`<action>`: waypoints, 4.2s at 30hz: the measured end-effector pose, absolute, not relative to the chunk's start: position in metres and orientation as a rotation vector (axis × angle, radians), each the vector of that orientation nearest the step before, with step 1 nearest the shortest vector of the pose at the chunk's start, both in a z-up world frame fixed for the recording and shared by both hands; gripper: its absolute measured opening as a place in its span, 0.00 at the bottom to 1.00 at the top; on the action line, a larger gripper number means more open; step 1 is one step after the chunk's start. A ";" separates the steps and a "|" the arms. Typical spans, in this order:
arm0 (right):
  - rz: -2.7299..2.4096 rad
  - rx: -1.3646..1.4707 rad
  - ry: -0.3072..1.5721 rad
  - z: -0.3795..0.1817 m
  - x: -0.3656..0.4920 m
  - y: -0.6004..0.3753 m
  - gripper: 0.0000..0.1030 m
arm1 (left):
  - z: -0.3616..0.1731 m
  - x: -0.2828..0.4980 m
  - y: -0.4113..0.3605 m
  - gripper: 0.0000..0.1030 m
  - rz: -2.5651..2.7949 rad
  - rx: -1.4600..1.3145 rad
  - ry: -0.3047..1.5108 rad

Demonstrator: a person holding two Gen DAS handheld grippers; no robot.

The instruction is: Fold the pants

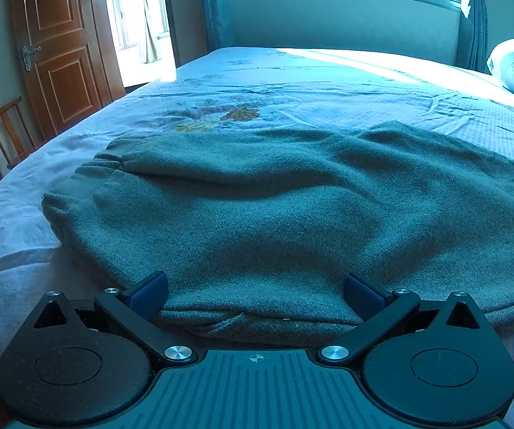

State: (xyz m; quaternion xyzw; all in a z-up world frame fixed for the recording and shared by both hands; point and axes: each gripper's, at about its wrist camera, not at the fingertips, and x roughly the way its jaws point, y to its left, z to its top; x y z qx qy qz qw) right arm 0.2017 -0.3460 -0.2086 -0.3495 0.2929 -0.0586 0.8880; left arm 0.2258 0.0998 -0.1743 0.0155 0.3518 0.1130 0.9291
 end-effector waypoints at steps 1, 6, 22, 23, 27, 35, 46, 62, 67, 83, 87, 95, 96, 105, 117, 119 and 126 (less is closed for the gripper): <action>-0.153 -0.700 0.608 -0.205 0.206 -0.350 0.00 | -0.174 0.226 0.100 1.00 0.231 0.031 0.722; -0.263 -0.248 0.388 -0.126 0.181 -0.408 0.00 | -0.174 0.227 0.101 1.00 0.218 0.042 0.730; -0.385 0.623 0.499 -0.190 0.123 -0.566 0.00 | -0.169 0.237 0.110 1.00 0.111 0.067 0.790; -0.377 0.639 0.483 -0.186 0.120 -0.565 0.00 | -0.167 0.238 0.111 1.00 0.104 0.071 0.798; -0.370 0.661 0.545 -0.195 0.120 -0.570 0.00 | -0.165 0.239 0.114 1.00 0.069 0.080 0.814; -0.455 0.800 0.440 -0.187 0.077 -0.585 0.08 | -0.171 0.235 0.116 1.00 0.070 0.064 0.781; -0.313 0.994 0.431 -0.220 0.101 -0.601 0.01 | -0.171 0.236 0.116 1.00 0.066 0.066 0.780; -0.522 0.860 0.298 -0.197 0.069 -0.600 0.08 | -0.167 0.230 0.124 1.00 0.039 0.054 0.774; -0.356 0.959 0.319 -0.189 0.069 -0.598 0.08 | -0.167 0.227 0.122 1.00 0.052 0.057 0.754; -0.400 0.923 0.419 -0.201 0.086 -0.584 0.00 | -0.166 0.227 0.128 1.00 0.020 0.056 0.762; -0.419 0.760 0.299 -0.158 0.076 -0.561 0.11 | -0.152 0.216 0.139 1.00 0.054 0.036 0.716; 0.327 0.396 0.456 -0.111 0.227 -0.387 0.32 | -0.135 0.213 0.216 1.00 0.306 -0.034 0.662; 0.411 0.353 0.476 -0.111 0.247 -0.360 0.35 | -0.133 0.212 0.231 1.00 0.330 -0.073 0.656; 0.683 0.043 0.689 -0.151 0.382 -0.194 0.34 | -0.158 0.232 0.301 0.77 0.285 -0.370 0.728; 0.871 0.021 0.852 -0.177 0.412 -0.168 0.11 | -0.175 0.248 0.292 0.71 0.242 -0.400 0.713; 0.900 0.015 0.830 -0.174 0.408 -0.166 0.11 | -0.173 0.245 0.286 0.67 0.261 -0.391 0.693; 0.863 -0.055 0.804 -0.172 0.416 -0.132 0.00 | -0.173 0.239 0.287 0.53 0.275 -0.417 0.670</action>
